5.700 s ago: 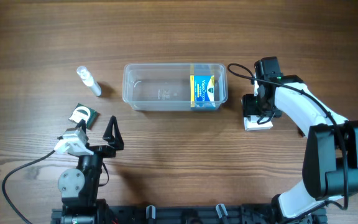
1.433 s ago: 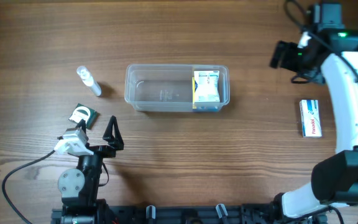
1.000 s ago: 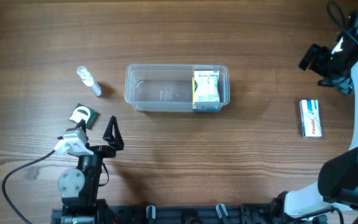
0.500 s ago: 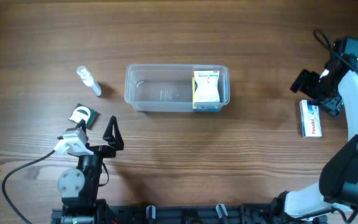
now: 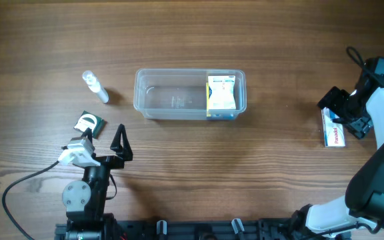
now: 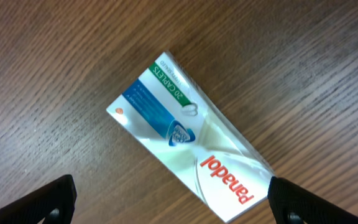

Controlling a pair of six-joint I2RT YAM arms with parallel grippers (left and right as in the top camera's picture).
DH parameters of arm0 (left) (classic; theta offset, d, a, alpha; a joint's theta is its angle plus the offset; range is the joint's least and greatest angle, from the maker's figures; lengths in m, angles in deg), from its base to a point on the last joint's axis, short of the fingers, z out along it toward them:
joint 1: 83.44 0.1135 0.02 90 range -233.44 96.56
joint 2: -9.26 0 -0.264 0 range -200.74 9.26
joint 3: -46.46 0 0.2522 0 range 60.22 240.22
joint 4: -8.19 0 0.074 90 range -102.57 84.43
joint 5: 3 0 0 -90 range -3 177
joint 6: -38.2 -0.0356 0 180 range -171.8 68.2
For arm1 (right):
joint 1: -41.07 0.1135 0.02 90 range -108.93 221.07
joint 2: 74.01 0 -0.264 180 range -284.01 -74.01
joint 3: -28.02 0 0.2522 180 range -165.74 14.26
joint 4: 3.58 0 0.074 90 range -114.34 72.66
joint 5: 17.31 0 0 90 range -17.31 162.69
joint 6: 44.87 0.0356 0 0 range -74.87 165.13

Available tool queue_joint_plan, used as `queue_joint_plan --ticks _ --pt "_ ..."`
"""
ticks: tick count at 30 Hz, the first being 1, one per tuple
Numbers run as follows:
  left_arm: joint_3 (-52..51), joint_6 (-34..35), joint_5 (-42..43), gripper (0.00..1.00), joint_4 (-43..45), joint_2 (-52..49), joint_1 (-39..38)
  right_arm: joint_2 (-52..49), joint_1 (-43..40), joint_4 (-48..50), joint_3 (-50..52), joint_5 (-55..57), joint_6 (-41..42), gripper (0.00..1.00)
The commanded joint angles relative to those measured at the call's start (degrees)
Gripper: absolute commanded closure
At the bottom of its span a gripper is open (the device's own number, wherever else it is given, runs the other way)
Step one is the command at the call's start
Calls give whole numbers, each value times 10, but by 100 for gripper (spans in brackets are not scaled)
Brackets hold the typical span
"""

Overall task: Pack container
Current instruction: 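Move the right gripper right toward the white Panadol box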

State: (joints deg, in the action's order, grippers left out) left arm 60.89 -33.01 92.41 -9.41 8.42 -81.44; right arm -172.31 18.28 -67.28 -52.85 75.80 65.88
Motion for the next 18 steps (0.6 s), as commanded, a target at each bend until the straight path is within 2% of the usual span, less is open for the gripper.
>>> queue_joint_plan --ticks 1,7,18 --pt "-3 -5 -7 0 -2 1 4 6 -2 28 19 25 5 0" --pt "-3 -5 -7 0 -2 1 4 6 -3 76 43 33 0 0" --pt "-3 -5 -7 0 -2 1 4 2 -3 137 70 24 -64 0"
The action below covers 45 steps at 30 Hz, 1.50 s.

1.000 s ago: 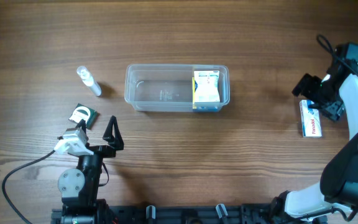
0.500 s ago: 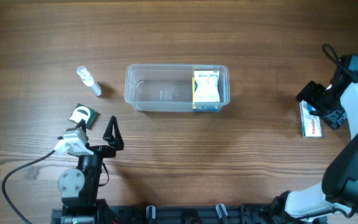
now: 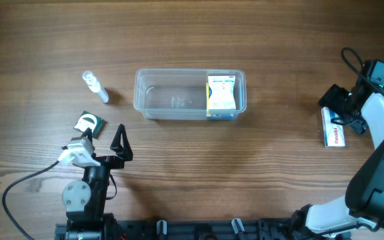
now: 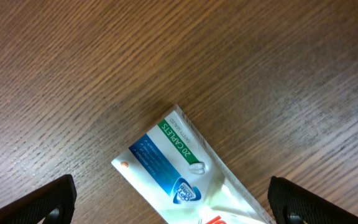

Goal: Pack container

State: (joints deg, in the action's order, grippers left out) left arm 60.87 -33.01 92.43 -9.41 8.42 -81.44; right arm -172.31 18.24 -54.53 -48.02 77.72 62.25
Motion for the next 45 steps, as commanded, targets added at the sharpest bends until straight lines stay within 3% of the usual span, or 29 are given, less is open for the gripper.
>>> queue_joint_plan --ticks 1,33,45 --pt "-3 -5 -7 0 -2 1 4 2 -2 21 33 4 -36 0" --pt "-3 -5 -7 0 -2 0 4 2 15 21 57 -65 -37 5" --pt "-3 -5 -7 0 -2 0 4 1 118 31 57 -28 -81 8"
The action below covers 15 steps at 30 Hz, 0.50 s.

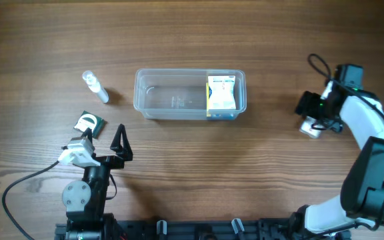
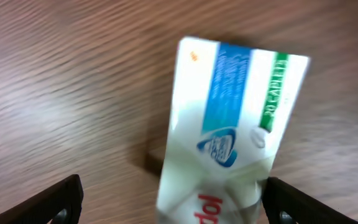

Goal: Pack container

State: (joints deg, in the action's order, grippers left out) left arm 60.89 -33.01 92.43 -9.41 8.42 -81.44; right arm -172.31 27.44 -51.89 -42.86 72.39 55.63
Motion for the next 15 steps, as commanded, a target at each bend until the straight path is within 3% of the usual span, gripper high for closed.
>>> queue_joint_plan --ticks 1,6,15 --pt "-3 -5 -8 0 -2 0 4 1 31 5 6 29 -15 8" --pt "-3 -5 -7 0 -2 0 4 1 37 9 6 42 -13 8" --pt "-3 -5 -7 0 -2 0 4 1 37 -9 6 94 108 11"
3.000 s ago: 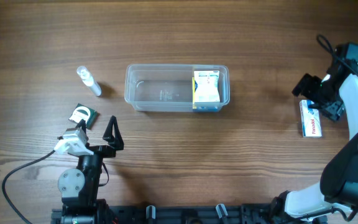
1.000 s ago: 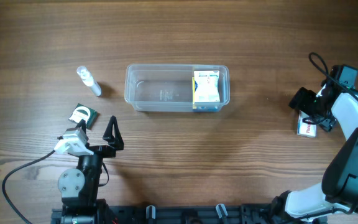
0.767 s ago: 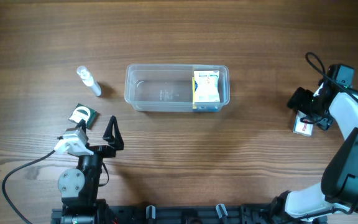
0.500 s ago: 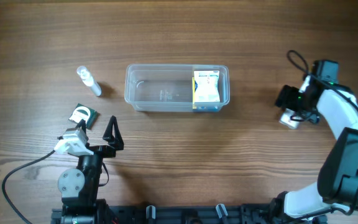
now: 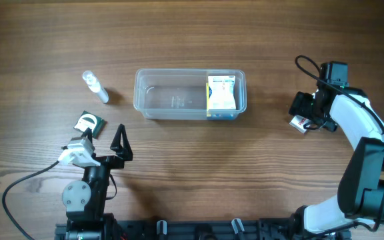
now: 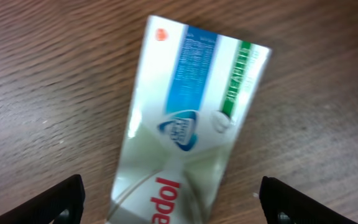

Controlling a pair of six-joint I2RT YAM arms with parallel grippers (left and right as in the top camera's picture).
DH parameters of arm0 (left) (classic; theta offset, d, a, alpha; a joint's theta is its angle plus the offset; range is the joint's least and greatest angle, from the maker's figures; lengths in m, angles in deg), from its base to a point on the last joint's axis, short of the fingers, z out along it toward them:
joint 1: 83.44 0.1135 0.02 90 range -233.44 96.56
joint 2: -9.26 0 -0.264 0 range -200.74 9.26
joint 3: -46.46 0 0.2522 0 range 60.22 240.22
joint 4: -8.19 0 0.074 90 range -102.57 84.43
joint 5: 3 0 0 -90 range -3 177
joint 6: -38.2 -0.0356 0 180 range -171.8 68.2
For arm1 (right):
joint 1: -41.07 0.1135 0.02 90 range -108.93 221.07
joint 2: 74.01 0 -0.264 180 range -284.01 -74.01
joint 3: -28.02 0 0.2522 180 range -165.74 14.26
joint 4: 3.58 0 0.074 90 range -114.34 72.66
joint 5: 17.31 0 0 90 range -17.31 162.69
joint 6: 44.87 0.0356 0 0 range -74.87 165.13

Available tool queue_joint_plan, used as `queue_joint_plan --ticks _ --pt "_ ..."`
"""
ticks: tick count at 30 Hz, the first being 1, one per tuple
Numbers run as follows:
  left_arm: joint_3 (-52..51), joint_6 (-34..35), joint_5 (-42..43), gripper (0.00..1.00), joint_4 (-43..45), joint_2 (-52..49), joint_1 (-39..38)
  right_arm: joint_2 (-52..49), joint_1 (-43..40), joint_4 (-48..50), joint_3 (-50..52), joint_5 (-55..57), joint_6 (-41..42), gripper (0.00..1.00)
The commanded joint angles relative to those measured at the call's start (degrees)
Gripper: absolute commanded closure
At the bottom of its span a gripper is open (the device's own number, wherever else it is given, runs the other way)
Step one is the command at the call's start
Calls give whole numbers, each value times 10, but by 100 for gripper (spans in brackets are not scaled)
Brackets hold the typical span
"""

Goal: Pack container

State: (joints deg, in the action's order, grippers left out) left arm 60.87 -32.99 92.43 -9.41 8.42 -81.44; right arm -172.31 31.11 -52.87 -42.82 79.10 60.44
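Note:
A white Panadol box (image 6: 185, 124) with blue and green stripes fills the right wrist view, its red lettering at the bottom edge. It sits between the dark fingertips (image 6: 67, 199) of my right gripper (image 6: 171, 202), raised off the wood. From overhead only a corner of the box (image 5: 300, 124) shows under the right gripper (image 5: 307, 112), to the right of the clear plastic container (image 5: 172, 100). A white and yellow carton (image 5: 221, 93) stands in the container's right end. My left gripper (image 5: 120, 143) rests open near the front left.
A small clear spray bottle (image 5: 95, 87) lies left of the container. A green and white packet (image 5: 89, 123) lies by the left arm's base (image 5: 82, 193). Bare wood separates the container from the right gripper.
My right gripper and the Panadol box have both moved a little further left, towards the container. The left arm and the other items have not changed.
The Panadol box lay flat at the far right with my right gripper open over it. Then the gripper was shifted over one end of the box. Later the box was off the table in the gripper and further left, and now nearer the container.

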Motion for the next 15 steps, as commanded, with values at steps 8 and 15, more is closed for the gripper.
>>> queue_joint_plan --ticks 8,15 --pt "-3 -5 -7 0 -2 0 4 -1 0 13 5 43 91 15" --pt "-3 -5 -8 0 -3 0 4 -42 -1 28 5 43 91 16"
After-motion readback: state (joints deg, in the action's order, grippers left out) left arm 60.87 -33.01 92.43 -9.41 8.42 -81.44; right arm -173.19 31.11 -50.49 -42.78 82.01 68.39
